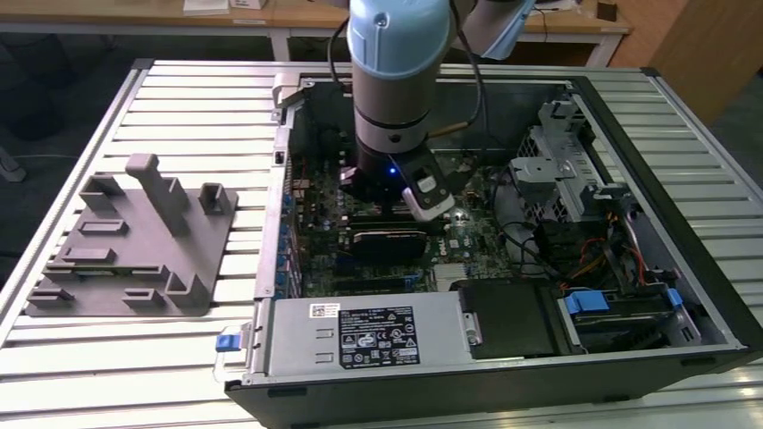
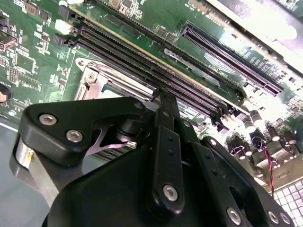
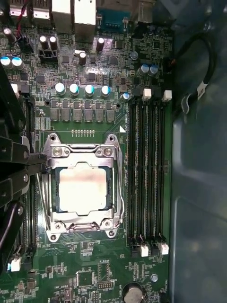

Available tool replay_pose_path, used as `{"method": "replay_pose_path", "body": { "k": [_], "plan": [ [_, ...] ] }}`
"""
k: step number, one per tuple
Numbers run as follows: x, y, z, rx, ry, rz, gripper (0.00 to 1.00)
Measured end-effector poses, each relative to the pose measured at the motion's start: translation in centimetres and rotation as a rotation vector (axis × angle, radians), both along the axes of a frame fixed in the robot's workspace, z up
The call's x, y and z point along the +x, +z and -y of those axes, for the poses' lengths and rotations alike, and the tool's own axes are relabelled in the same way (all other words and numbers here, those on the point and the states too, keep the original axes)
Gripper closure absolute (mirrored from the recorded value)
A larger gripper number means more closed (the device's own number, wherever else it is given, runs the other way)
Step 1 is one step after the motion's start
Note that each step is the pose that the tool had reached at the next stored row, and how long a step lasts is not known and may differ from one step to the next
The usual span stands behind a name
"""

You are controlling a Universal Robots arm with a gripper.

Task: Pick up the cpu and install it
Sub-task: 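Install the second cpu locking lever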

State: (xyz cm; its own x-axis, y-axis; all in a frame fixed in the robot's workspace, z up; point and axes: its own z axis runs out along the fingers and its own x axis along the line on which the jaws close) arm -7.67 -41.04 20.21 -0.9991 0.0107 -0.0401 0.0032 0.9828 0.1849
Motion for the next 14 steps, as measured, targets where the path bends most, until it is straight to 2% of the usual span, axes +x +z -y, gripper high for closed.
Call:
{"method": "replay_pose_path", "body": {
  "k": [7,14],
  "plan": [
    [-0.1,-0.33,0.48,0.0232,0.007,0.0001,0.89],
    [-1.2,-0.37,0.66,0.0341,0.007,0.0001,0.89]
  ]
}}
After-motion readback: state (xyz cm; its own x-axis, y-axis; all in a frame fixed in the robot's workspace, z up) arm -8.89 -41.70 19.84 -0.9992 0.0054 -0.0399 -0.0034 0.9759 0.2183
